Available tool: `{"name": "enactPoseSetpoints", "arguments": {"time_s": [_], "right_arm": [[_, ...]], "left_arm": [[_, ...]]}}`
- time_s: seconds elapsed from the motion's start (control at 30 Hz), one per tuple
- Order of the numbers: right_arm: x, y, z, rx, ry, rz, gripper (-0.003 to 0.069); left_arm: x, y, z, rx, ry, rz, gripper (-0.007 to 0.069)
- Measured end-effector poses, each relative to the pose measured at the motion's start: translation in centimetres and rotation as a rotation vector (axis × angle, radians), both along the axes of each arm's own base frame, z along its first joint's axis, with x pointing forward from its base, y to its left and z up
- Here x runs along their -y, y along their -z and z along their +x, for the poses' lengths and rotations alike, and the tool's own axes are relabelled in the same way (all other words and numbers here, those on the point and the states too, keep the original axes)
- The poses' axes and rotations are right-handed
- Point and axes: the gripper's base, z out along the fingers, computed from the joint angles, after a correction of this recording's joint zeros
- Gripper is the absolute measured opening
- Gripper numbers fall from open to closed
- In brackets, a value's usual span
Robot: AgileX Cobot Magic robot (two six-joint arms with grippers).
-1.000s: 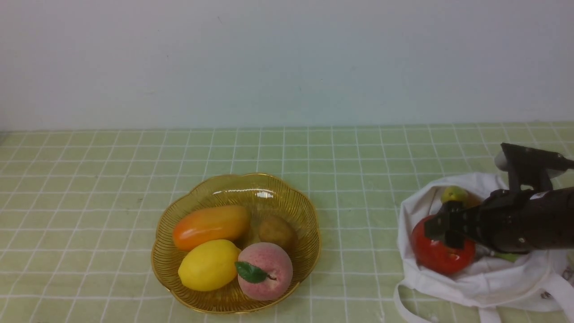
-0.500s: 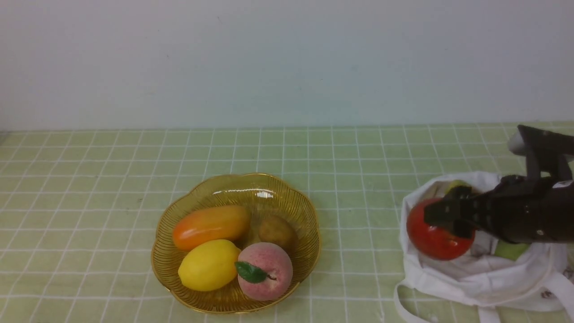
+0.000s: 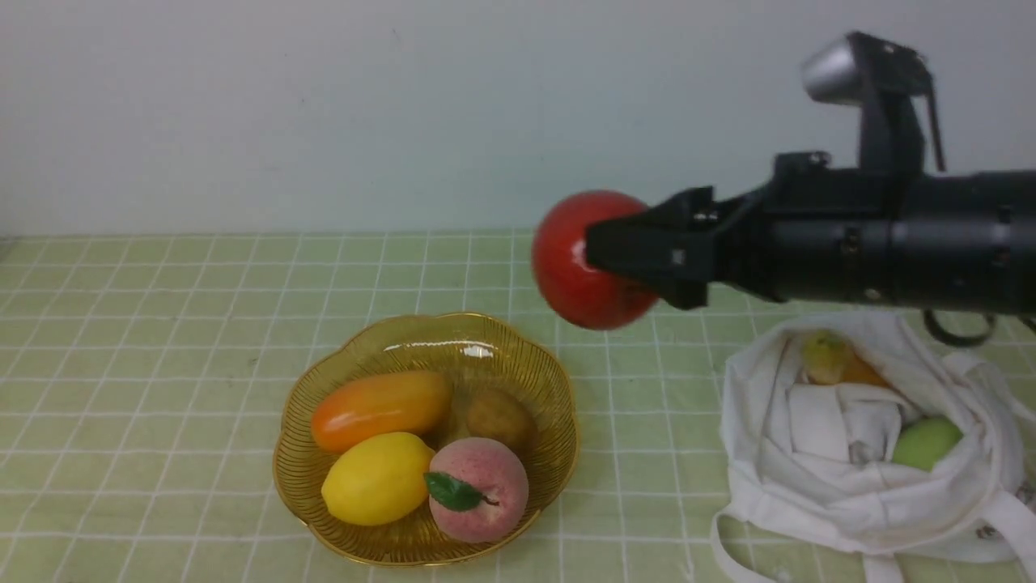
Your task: Take the fruit out of the bag on the green coffee tablecloth and place them on the plate.
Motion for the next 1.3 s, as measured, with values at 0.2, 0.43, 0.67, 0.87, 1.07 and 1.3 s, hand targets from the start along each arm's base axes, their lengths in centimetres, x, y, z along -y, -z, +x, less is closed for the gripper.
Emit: {"name": "enactPoseSetpoints", "arguments": {"time_s": [0.2, 0.43, 0.67, 0.87, 1.07, 1.3], "right_arm": [[-5.5, 5.0, 5.2, -0.042, -0.024, -0.103, 0.058], [-8.2, 11.1, 9.0, -0.111, 0.017, -0.171, 0.058], [-9.0, 13.6, 10.4, -0.138, 0.035, -0.192, 0.058], [-9.0, 13.9, 10.5, -0.141, 0.037, -0.195, 0.0637], [-9.1, 13.9, 10.5, -0.142, 0.035, -0.195, 0.0688], [-8.6, 7.8, 8.8, -0.054, -0.042, -0.145, 0.0605]], "left_arm": [[0.0, 0.0, 0.0, 0.0, 0.0, 0.0, -0.0008], [0.0, 0.0, 0.0, 0.0, 0.0, 0.0, -0.0008], [0.0, 0.0, 0.0, 0.0, 0.0, 0.0, -0.0008], [0.0, 0.0, 0.0, 0.0, 0.0, 0.0, -0.0008], [0.0, 0.0, 0.0, 0.0, 0.0, 0.0, -0.0008], [0.0, 0.0, 0.0, 0.0, 0.0, 0.0, -0.0008]]}}
